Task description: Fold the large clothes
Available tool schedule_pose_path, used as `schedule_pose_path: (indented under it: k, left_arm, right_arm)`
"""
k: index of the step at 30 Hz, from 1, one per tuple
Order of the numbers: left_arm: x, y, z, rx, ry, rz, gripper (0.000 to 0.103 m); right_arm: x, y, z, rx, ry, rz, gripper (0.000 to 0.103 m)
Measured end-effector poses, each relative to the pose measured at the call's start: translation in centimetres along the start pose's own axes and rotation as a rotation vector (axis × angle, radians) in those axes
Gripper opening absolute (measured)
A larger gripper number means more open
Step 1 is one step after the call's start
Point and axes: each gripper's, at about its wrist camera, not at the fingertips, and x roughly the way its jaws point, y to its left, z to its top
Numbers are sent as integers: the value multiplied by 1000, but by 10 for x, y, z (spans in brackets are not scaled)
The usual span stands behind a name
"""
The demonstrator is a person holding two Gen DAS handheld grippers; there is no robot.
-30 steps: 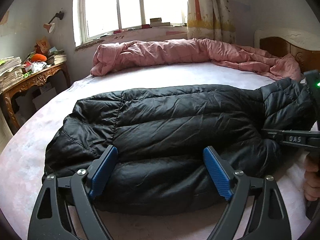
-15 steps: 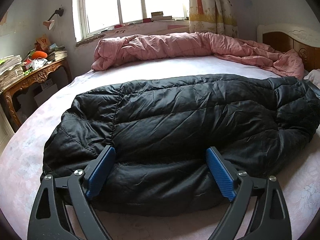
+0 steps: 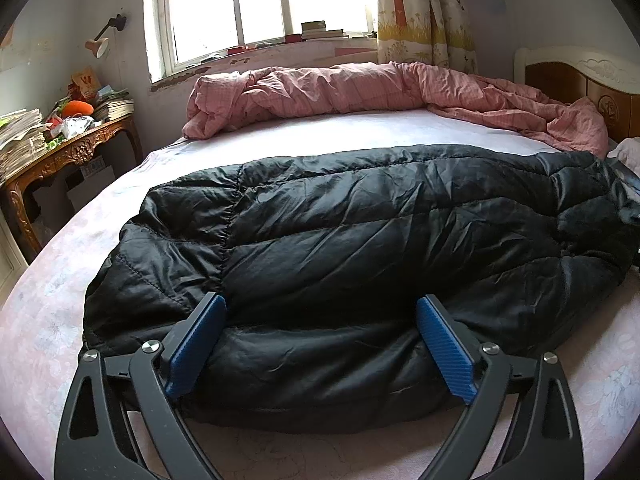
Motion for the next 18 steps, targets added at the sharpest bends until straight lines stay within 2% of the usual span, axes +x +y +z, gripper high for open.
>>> schedule_pose_path:
  k: [1, 3, 4, 7, 9, 13, 15, 18]
  left_arm:
    - [0, 0, 0, 1, 0, 0, 96]
    - [0, 0, 0, 2, 1, 2, 96]
    - [0, -1, 0, 4, 1, 2, 96]
    - [-1, 0, -1, 4, -5, -2, 96]
    - [-2, 3, -1, -2, -6, -6, 96]
    - [-3, 8, 1, -25, -12, -20, 96]
    - [-5, 13, 3, -49, -12, -47, 96]
    - [-8, 30, 7, -120, -15, -97, 94]
  right_arm:
    - [5, -2, 0, 4, -4, -20, 56]
    - [8, -1, -1, -5, -16, -48, 48]
    - [11, 1, 1, -17, -21, -55, 39]
    - [8, 16, -1, -84, -62, -86, 26]
    - [-2, 42, -8, -209, -124, -159, 25]
    - [-27, 111, -35, -548, -276, -324, 25]
    - [-30, 145, -48, -673, -317, -357, 25]
    - [-28, 187, -69, -814, -335, -360, 25]
